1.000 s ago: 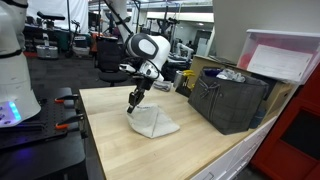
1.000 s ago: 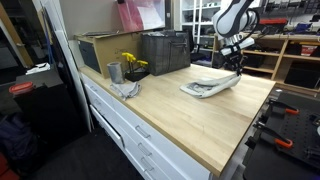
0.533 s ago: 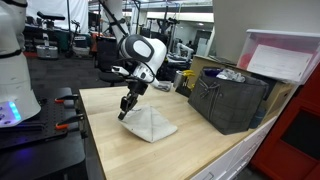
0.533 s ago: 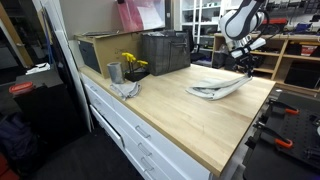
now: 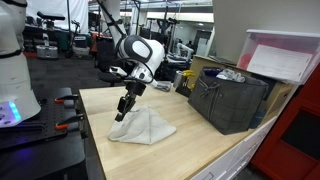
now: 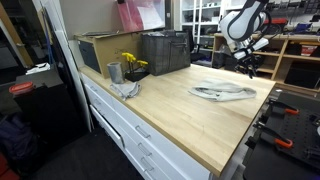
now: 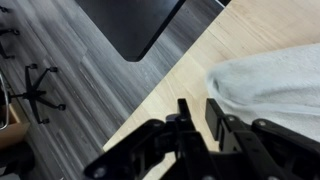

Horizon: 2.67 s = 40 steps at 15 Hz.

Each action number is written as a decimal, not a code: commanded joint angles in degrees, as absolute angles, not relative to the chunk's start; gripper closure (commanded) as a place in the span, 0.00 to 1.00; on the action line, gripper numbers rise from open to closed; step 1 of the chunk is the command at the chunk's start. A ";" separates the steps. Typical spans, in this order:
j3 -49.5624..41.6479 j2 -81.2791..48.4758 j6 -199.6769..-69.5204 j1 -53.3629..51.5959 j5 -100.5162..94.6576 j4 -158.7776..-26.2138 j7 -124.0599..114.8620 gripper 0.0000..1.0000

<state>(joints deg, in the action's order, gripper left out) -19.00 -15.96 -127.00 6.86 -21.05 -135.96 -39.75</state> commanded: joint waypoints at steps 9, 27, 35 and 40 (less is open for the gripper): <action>-9.48 -18.48 -137.00 5.03 -13.61 -126.27 -26.47 0.00; -1.87 -37.06 -131.14 2.89 -1.78 -103.83 -3.80 0.00; 0.91 -40.51 -130.67 4.54 -1.77 -102.73 8.55 0.00; 0.69 -40.95 -130.86 5.80 -2.33 -102.66 14.45 0.40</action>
<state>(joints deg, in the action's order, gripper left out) 0.11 -40.75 -132.64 4.43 -1.96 -104.06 11.29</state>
